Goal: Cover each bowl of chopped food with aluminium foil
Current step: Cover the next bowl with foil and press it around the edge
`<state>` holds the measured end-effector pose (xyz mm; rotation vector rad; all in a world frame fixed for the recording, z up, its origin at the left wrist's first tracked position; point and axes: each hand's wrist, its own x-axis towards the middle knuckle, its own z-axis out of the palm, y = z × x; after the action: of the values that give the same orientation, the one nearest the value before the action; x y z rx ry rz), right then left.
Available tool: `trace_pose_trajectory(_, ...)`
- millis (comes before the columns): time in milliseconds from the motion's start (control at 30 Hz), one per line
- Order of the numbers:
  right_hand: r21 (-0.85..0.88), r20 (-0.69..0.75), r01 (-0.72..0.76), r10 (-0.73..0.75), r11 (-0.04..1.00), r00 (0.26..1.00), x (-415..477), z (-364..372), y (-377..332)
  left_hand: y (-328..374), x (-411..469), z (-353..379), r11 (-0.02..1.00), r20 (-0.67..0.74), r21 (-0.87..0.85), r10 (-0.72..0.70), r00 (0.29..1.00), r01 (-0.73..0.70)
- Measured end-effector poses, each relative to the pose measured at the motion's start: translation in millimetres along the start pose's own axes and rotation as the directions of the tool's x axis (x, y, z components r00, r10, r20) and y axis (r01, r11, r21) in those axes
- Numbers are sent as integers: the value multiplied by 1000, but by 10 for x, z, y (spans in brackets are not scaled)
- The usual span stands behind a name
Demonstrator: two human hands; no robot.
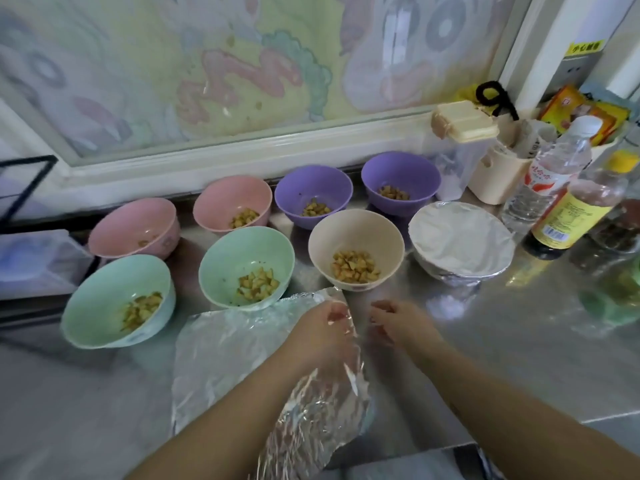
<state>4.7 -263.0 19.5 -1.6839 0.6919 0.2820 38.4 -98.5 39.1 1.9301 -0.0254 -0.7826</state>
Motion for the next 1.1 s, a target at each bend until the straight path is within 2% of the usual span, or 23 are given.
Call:
trace_pose_trajectory(33, -207, 18, 65, -62, 976, 998, -26, 65, 2, -151, -12, -74, 980, -30, 195, 34, 999, -27)
trace_pose_trajectory(67, -375, 36, 119, -114, 920, 993, -48, 130, 6, -291, -28, -136, 909, -60, 415, 56, 997, -26)
trace_pose_trajectory(100, -483, 48, 155, -151, 862, 987, -50, 191, 15, -427, -39, -184, 794, -75, 607, 101, 992, -35)
trace_pose_trajectory(167, -545, 76, 190, -178, 817, 981, -35, 288, 45, -562, -136, -234, 654, -81, 756, 113, 990, -12)
trace_pose_trajectory(267, -552, 83, 191, -174, 812, 981, 19, 361, 79, -704, -230, -281, 624, -57, 782, 64, 996, 5)
trace_pose_trajectory(400, -421, 58, 213, -208, 882, 976, 7, 385, 68, -836, -220, -303, 579, -32, 815, -1, 999, 27)
trace_pose_trajectory(500, -365, 95, 225, -205, 903, 974, -9, 421, 90, -881, -235, -294, 571, -42, 821, 29, 999, 18)
trace_pose_trajectory(567, -472, 139, 252, -211, 845, 968, 1, 437, 102, -894, -240, -292, 567, -45, 824, 32, 998, 19)
trace_pose_trajectory(667, -649, 260, 330, -207, 686, 943, 13, 448, 73, -875, -257, -299, 581, -39, 814, 25, 999, 17)
trace_pose_trajectory(800, -718, 441, 474, -194, 510, 877, -112, 462, -144, -807, -320, -284, 650, -79, 756, -23, 997, 75)
trace_pose_trajectory(867, -651, 550, 540, -158, 534, 820, -182, 447, -279, -720, -382, -304, 689, -92, 713, -86, 992, 126)
trace_pose_trajectory(967, -522, 654, 538, -94, 662, 750, -300, 393, -521, -519, -523, -458, 752, -43, 637, -185, 982, 170)
trace_pose_trajectory(1033, -440, 709, 525, -77, 729, 701, -396, 339, -701, -386, -607, -641, 763, 13, 625, -223, 975, 166)
trace_pose_trajectory(1100, -399, 747, 525, -65, 752, 661, -469, 287, -878, -317, -653, -837, 750, 55, 649, -212, 976, 127)
